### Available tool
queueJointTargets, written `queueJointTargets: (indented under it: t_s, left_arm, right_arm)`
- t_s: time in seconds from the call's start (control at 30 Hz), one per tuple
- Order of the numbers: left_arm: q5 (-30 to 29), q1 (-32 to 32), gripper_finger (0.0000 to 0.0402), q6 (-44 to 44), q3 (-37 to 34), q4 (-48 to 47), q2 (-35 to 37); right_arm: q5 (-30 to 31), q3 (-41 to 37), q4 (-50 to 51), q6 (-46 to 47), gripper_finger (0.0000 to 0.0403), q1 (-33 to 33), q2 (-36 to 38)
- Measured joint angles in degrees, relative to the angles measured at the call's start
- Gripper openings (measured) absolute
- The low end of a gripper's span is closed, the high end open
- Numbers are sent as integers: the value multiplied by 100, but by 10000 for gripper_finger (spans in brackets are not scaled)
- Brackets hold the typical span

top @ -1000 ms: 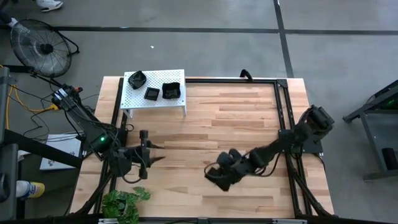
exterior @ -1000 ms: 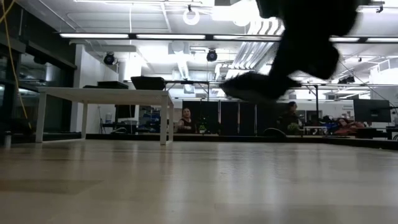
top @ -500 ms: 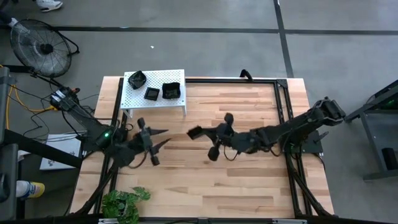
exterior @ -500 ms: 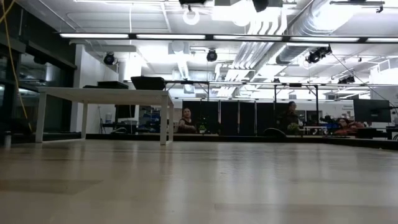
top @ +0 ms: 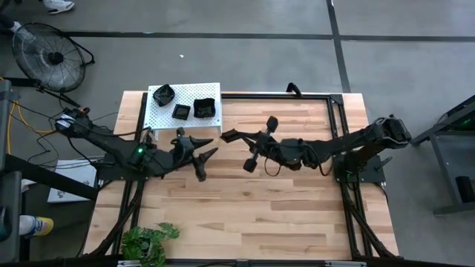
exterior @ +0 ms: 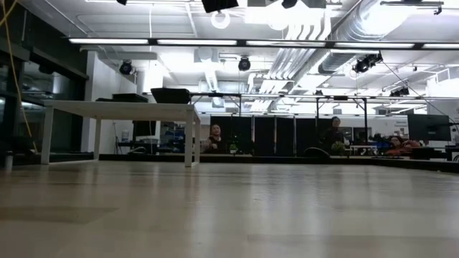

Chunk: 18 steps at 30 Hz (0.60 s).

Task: Pick & Place Mini shaped plates
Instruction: Stack the black square plate on top of the black square plate on the shelf

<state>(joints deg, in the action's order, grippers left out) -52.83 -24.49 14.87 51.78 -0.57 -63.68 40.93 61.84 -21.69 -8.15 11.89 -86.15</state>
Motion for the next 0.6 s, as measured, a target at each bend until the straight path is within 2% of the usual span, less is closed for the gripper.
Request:
queueJointTargets:
  t_s: [0.2, 0.6]
  left_arm:
    - [111, 290, 156, 3, -3, 409, -181]
    - [120, 649, 156, 46, 5, 941, -536]
  right_arm:
    - [-737, 0, -222, -56, 0, -266, -40]
    - [-944, 1, -304, -335, 0, -338, -44]
